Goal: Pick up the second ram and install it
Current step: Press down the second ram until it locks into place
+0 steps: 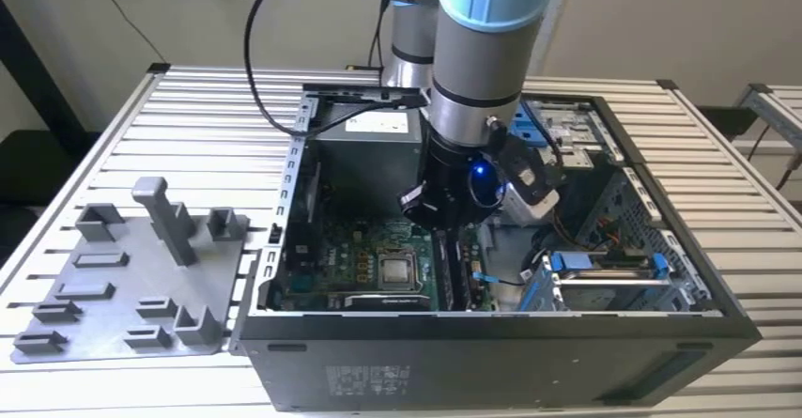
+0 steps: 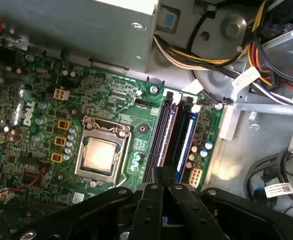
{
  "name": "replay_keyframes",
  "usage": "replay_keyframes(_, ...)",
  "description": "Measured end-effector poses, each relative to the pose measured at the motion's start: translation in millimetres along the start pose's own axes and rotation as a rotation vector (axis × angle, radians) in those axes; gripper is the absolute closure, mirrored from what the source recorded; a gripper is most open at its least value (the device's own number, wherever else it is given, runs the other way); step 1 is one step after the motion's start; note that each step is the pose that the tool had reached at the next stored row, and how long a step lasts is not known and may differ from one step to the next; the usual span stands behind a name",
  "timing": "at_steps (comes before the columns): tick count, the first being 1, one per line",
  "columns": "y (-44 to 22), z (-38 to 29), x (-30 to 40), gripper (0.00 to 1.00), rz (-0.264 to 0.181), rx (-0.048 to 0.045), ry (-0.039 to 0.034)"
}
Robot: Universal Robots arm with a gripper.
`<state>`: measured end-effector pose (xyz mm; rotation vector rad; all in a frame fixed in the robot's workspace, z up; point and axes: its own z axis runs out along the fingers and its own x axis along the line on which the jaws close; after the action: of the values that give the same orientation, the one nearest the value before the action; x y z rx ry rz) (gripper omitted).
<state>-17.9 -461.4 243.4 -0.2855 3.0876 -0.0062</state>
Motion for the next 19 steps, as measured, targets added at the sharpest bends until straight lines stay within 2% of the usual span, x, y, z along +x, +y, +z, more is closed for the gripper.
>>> replay_keyframes(4, 0.0, 4.7, 0.3, 0.89, 0.047, 0.0029, 0.0017)
replay_keyframes(6, 0.0, 5.1, 0.3, 0.89, 0.041, 0.0031, 0.0019)
replay_keyframes(9, 0.1, 5.5, 0.4, 0.89, 0.006, 0.0014, 0.0014)
replay_keyframes(13, 0.0, 5.6, 0.5, 0.89, 0.009, 0.0013, 0.0018)
replay_keyframes(19, 0.0, 9.5, 0.6, 0.89, 0.112, 0.0053, 0.0031)
